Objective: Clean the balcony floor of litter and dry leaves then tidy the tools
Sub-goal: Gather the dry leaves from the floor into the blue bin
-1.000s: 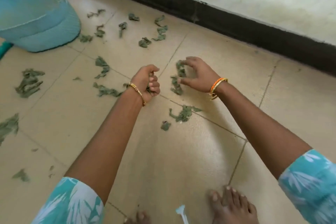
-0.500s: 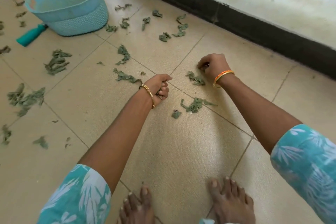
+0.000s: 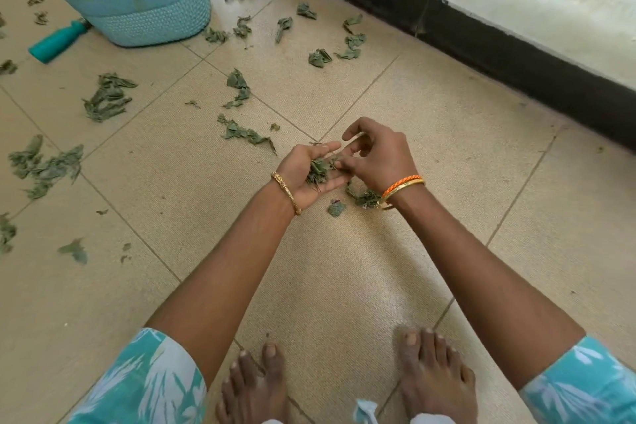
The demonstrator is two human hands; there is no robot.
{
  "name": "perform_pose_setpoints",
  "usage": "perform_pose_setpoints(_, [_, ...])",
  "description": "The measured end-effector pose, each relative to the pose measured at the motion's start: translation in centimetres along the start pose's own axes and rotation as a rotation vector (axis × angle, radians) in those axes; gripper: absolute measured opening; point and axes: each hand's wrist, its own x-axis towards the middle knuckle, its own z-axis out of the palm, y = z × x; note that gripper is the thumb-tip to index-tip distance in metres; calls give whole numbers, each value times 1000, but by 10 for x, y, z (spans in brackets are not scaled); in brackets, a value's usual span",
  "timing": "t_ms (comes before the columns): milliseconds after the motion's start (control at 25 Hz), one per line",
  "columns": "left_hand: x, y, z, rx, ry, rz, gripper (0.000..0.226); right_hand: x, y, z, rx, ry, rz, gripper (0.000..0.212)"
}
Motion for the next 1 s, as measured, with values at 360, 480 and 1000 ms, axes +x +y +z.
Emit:
perform_pose_setpoints(360, [10, 1, -16, 13, 332, 70, 15, 25, 52, -16, -463, -174, -89, 41])
perform_pose_setpoints(480, [9, 2, -20, 78, 343, 46, 22, 20, 63, 1, -589, -153, -224, 38])
perform_pose_setpoints(1000, [-1, 8, -24, 141, -53, 11, 21, 5, -6, 5, 254, -153, 94, 21])
